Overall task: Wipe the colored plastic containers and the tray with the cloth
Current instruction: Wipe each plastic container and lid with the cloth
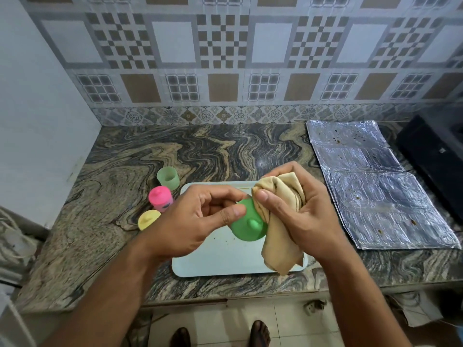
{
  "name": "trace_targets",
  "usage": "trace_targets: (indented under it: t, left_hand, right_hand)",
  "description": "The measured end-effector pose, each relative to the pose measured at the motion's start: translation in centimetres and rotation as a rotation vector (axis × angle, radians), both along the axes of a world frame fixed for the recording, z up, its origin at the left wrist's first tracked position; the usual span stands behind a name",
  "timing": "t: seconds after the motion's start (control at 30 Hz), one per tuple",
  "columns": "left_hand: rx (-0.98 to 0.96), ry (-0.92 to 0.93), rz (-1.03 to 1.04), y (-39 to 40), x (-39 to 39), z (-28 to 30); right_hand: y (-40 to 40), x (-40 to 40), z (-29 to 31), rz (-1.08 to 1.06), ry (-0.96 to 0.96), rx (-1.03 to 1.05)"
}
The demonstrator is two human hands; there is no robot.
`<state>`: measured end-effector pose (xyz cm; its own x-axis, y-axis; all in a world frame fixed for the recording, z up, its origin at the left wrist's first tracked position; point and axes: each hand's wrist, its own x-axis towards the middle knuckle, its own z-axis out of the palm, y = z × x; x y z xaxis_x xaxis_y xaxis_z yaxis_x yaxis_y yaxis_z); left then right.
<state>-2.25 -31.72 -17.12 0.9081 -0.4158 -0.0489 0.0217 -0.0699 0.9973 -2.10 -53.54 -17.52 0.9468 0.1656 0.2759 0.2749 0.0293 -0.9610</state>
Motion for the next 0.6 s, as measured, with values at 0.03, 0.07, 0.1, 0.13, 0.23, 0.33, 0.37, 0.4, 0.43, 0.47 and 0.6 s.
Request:
trace_targets:
  t: [0.03,0.07,0.1,0.13,0.23,0.33,0.37,0.4,0.43,0.47,0.6]
  left_hand:
    - [0.004,-0.002,0.009,-0.1,0.2,0.2]
    - [0.005,-0.018,0.041,-0.4,0.4,0.5]
    - [0.000,-0.037,0.103,-0.8,0.6,0.8]
    - [-0.012,-0.052,0.185,-1.2,0.6,1.0]
    - [-0.008,-0.093,0.418,-1.8,0.3,0.6]
    - [0.008,-0.084,0.468,-2.6,-0.6,-0.4]
    - [-0.021,-0.072,0.465,-2.9,-0.8,-0.7]
    - [-0.058,-0.060,0.462,-3.2,-0.8,-1.0]
    - [-0.092,-0.048,0.461,-3.4,-0.8,-1.1]
    - [-0.120,-0.035,0.463,-3.4,-0.7,-1.3]
    - [-0.183,0.031,0.474,-3.2,-0.2,-1.6]
  right_hand:
    - [0.1,0.3,0.1,-0.010,-0.007,0.000]
    - [0.3,0.4,0.2,-0.036,-0.010,0.028]
    - [0.6,0.6,0.2,-0.075,-0.009,0.078]
    - [1.0,0.6,0.2,-0.123,-0.001,0.146]
    - [2.1,0.4,-0.3,-0.301,0.054,0.356]
    - [3.1,0.0,-1.1,-0.402,0.079,0.409]
    - [3.4,-0.2,-1.3,-0.402,0.086,0.405]
    - [3.7,-0.4,-1.3,-0.389,0.100,0.408]
    - [3.9,-0.5,-1.2,-0.371,0.119,0.424]
    - [4.1,-0.5,-1.2,-0.356,0.138,0.448]
    - [4.0,-0.3,-1.1,-0.342,0.168,0.504]
